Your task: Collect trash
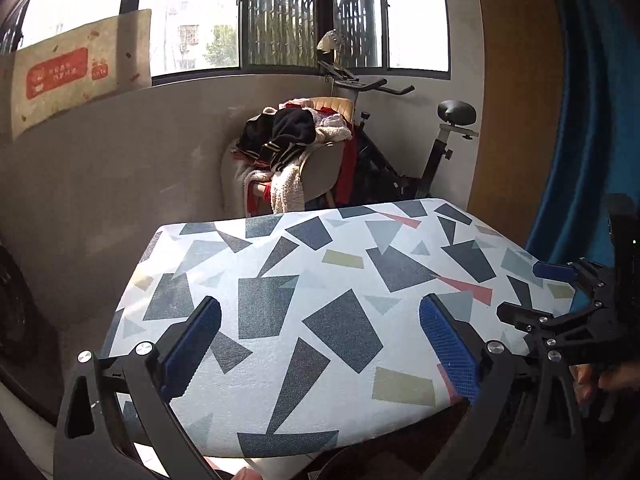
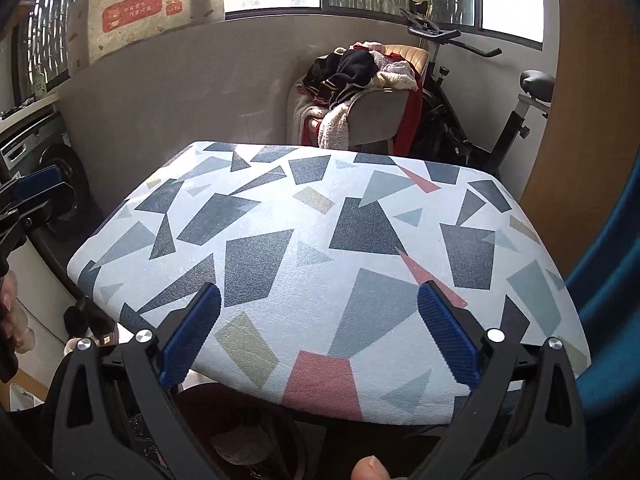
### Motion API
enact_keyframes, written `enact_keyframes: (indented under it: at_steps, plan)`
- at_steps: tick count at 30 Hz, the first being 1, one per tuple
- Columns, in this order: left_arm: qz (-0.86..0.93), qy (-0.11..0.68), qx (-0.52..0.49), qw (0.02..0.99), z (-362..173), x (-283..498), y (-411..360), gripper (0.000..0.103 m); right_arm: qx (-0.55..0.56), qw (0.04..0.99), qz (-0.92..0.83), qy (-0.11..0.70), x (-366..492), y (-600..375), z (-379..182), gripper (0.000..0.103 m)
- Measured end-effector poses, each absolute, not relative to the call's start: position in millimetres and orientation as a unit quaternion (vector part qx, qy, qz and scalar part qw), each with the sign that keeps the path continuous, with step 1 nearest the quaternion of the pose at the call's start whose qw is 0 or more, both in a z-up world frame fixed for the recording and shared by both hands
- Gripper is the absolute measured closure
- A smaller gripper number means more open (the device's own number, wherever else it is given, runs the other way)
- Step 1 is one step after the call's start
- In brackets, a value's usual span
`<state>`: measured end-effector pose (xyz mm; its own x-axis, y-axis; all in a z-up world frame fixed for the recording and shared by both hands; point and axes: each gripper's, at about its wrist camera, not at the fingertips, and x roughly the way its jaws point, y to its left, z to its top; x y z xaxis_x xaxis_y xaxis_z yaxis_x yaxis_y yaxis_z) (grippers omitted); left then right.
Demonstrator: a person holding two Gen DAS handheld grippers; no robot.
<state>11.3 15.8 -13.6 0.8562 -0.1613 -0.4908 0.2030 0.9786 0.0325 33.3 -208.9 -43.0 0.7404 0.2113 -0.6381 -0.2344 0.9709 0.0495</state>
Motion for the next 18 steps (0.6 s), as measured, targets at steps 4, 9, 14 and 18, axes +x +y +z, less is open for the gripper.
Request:
enact_keyframes:
  at_steps: [4, 9, 14, 18]
  plan:
    - [-0.09, 0.236, 0.048, 0.966, 1, 12, 14, 0.006, -0.013, 0.937, 0.119, 0.33, 32, -212, -30, 0.006]
    - [-0.077, 0.226, 0.05, 0.97, 9, 13, 14, 0.006, -0.02, 0.938, 0.117, 0.325, 30, -211, -23, 0.006]
    - [-0.076, 0.229, 0.052, 0.969, 10, 12, 11, 0.006, -0.015, 0.941, 0.114, 0.319, 28, -213, -17, 0.006]
    - [-0.073, 0.227, 0.054, 0.97, 10, 12, 10, 0.006, -0.014, 0.942, 0.111, 0.317, 27, -215, -13, 0.006]
